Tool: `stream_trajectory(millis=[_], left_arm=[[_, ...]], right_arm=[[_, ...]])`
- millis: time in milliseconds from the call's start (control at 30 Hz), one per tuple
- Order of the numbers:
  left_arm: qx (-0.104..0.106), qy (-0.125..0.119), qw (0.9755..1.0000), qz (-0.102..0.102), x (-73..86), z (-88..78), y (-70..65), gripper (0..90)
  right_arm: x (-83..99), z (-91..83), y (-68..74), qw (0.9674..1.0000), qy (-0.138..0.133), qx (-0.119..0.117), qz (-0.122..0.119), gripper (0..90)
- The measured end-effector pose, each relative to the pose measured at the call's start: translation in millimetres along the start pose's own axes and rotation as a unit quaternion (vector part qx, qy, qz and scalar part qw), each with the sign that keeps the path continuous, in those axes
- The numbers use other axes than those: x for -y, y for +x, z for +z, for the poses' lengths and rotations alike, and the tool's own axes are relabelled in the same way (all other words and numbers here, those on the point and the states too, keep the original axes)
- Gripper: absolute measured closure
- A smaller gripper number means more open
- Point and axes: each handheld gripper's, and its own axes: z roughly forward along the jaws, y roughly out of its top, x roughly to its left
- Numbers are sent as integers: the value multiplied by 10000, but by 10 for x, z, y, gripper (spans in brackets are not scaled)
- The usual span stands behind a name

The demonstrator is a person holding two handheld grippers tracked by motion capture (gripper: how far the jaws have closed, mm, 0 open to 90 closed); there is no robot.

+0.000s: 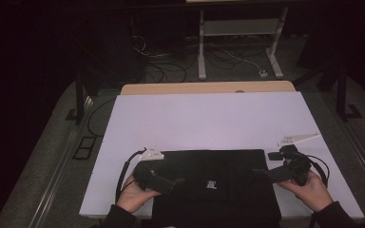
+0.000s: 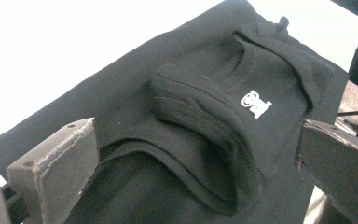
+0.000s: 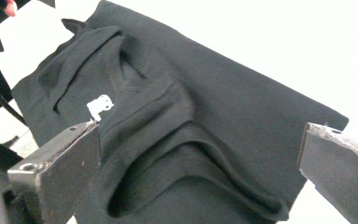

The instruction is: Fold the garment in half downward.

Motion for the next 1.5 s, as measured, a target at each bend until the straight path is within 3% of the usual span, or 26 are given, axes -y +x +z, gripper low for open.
stream_trajectory(millis=[267,767,1500], left_arm=[[-143,18,9999,10,-5,-51,82,0],[-378,74,9992,-119,1,-182,332,0],[-348,193,9990,-200,-53,-115,657,0]], right_arm=[[-31,-83,-159,10000,-37,22,-3,0],[-100,-76,-205,9998,28,83,-189,0],[-177,-19,-426,9999,6,96,-112,0]])
